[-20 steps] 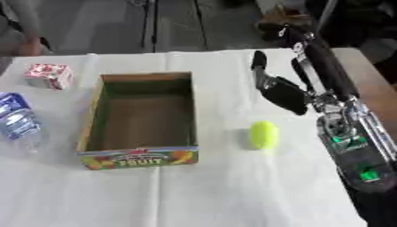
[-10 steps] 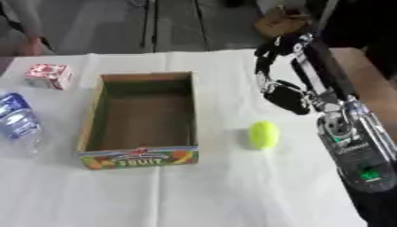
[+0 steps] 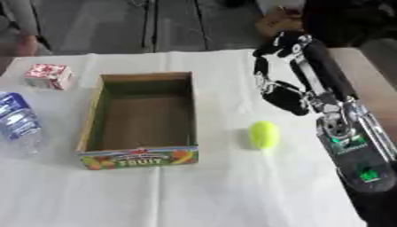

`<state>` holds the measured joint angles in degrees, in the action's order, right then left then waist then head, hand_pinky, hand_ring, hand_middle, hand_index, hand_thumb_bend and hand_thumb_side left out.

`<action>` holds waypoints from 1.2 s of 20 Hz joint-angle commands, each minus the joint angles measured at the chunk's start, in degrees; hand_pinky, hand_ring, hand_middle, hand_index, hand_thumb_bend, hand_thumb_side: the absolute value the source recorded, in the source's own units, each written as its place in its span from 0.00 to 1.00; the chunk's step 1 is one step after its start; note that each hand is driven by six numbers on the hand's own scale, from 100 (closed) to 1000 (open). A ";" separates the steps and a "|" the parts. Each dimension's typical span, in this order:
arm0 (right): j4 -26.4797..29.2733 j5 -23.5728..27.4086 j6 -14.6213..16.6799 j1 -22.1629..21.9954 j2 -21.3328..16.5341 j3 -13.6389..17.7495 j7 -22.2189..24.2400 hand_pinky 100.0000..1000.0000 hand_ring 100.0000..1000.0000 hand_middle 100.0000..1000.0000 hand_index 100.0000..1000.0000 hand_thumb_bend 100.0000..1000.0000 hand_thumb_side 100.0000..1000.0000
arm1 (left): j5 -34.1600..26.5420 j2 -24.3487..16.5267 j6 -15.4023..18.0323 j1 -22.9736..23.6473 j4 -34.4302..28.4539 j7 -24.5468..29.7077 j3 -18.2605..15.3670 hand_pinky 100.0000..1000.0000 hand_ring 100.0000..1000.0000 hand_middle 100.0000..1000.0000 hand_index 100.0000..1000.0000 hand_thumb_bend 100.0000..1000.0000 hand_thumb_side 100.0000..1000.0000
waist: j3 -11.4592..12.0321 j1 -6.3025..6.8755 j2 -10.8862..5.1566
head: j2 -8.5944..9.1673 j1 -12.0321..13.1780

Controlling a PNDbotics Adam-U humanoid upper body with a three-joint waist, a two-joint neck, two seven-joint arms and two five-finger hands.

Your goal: Pick up objects on the table and place them in the box.

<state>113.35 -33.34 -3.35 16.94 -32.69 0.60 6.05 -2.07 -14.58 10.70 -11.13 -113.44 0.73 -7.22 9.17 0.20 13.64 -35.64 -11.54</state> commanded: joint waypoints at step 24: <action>-6.68 -6.90 0.09 -2.37 -5.69 0.22 28.13 0.80 0.87 0.88 1.00 0.13 0.83 | 0.05 -1.24 -0.08 -0.50 -1.15 -0.15 -0.28 0.40 0.89 0.82 0.81 0.32 0.84 | -0.04 -0.32 -1.00 | -0.58 0.07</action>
<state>107.26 -40.69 -3.20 14.08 -36.17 0.62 33.73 -2.07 -14.60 10.63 -11.14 -113.44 0.66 -7.22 9.11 -0.12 13.62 -36.07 -11.48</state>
